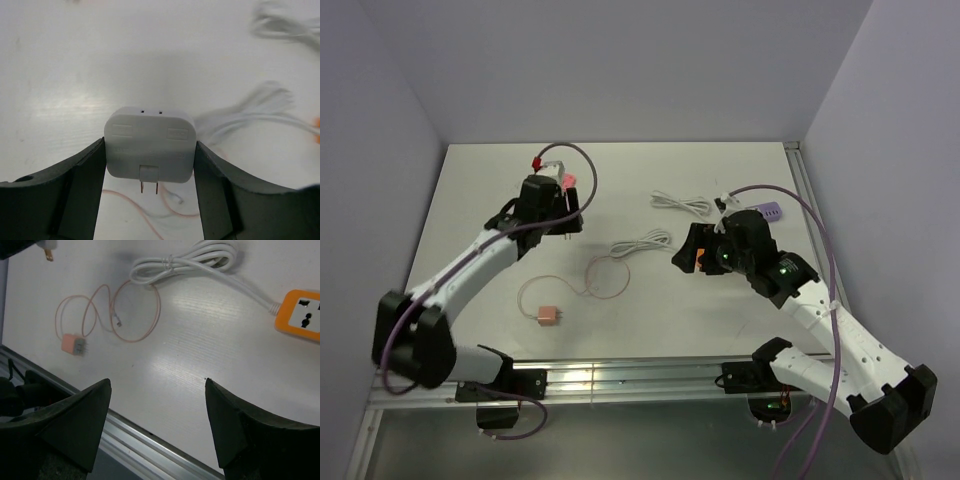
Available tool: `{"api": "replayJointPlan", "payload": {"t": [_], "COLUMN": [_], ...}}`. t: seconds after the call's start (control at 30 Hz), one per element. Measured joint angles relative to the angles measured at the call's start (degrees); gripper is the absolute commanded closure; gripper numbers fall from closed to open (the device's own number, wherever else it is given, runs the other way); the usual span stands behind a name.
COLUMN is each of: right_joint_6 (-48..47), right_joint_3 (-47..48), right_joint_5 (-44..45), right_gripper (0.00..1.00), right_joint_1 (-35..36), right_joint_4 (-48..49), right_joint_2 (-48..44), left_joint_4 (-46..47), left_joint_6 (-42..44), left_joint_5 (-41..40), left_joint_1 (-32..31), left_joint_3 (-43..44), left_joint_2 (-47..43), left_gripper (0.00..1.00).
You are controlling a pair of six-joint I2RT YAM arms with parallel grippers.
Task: Insert the plug
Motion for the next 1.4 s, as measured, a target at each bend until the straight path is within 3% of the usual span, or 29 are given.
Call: {"api": "replayJointPlan", "payload": {"t": [0.17, 0.27, 0.5, 0.7, 0.93, 1.4], "right_joint_6": [1.0, 2.1, 5.6, 6.4, 6.6, 3.8], "right_joint_3": [3.0, 5.5, 11.8, 18.3, 19.7, 19.3], "right_joint_5": [-4.0, -6.2, -10.3, -10.3, -11.7, -16.5], "right_gripper": [0.31, 0.35, 0.41, 0.41, 0.41, 0.44], "right_joint_1": [0.0, 0.0, 0.1, 1.3, 2.7, 6.3], "right_joint_4": [0.1, 0.3, 0.0, -1.9, -3.3, -4.0], "right_joint_2": [2.5, 4.1, 7.3, 9.7, 11.3, 13.1], "left_joint_4": [8.4, 11.6, 13.3, 14.4, 17.6, 19.4], "left_joint_6": [3.6, 6.4, 13.3, 17.9, 20.7, 24.3], "left_joint_5": [7.3, 9.0, 2.9, -4.4, -8.7, -11.1], "left_joint_1": [-8.3, -15.0, -31.0, -39.7, -44.3, -46.8], "left_joint_3": [-5.5, -7.1, -8.9, -9.2, -10.6, -10.6], "left_joint_2": [-18.4, -24.1, -26.2, -24.6, -23.9, -20.1], "left_gripper": [1.00, 1.00, 1.00, 1.00, 1.00, 1.00]}}
